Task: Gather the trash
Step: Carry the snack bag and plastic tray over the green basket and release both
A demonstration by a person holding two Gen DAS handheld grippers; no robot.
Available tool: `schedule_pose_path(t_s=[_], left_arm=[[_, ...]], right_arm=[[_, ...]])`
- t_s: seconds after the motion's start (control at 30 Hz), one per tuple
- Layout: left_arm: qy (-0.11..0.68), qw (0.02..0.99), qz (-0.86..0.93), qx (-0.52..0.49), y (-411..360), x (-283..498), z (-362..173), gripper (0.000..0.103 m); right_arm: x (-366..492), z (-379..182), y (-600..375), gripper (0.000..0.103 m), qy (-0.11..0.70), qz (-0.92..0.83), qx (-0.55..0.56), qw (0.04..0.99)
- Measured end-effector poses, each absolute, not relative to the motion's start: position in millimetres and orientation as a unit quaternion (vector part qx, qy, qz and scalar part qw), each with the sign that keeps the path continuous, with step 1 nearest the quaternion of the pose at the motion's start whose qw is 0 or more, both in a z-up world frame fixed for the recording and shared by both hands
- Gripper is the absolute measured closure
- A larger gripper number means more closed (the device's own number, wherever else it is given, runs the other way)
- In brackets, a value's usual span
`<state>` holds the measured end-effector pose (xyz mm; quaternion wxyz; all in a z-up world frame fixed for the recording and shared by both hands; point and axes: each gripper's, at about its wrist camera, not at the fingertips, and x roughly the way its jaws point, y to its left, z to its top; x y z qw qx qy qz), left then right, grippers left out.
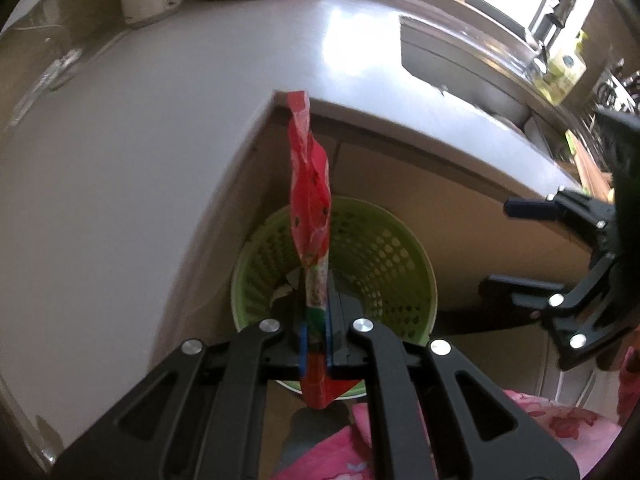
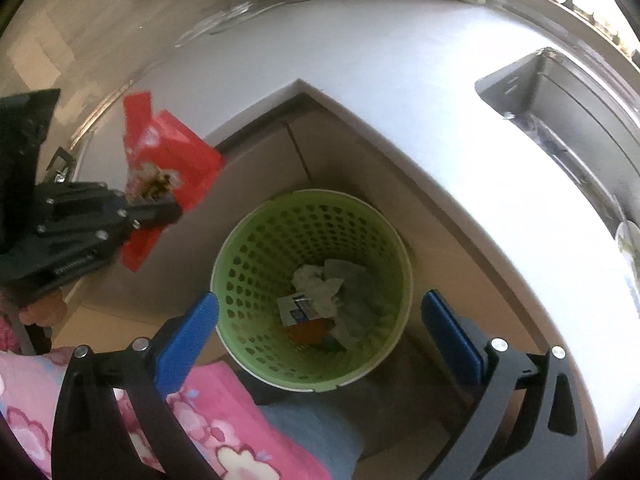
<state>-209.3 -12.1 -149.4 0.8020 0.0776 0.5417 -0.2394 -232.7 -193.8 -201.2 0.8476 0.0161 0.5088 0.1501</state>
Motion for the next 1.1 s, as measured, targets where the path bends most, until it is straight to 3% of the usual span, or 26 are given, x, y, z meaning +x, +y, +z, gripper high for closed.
schedule_pose_path(t_s=[0.1,0.17,0.2,0.23,0.27,0.53,1.1], left_arm=[[0.554,0.787,-0.258,0.081,-23,-211,-161,0.094],[0.562,0.776,-0.274,0.081,-31,-212,-169,0.075],[0.564,0.775,-0.274,0.084,-35,-213,-173,0.052],[0.562,0.776,-0.274,0.085,-38,-214,-177,0.037],[0.56,0.776,-0.276,0.086,-40,-214,-180,0.034],[0.597,0.752,-0.261,0.099,-55,-204,-215,0.027],[0.577,0.769,-0.257,0.098,-58,-206,-198,0.016]], right_arm=[[-237,-197,-203,0.003,0.507,0.14,0.02,0.851],[-239,-196,-210,0.003,0.507,0.133,0.022,0.851],[-240,-195,-213,0.003,0.506,0.128,0.024,0.853],[-240,-196,-217,0.003,0.506,0.125,0.025,0.853],[-240,-195,-220,0.003,0.506,0.121,0.028,0.854],[-242,-198,-233,0.003,0.506,0.109,0.038,0.855],[-241,-196,-242,0.003,0.508,0.107,0.045,0.854]])
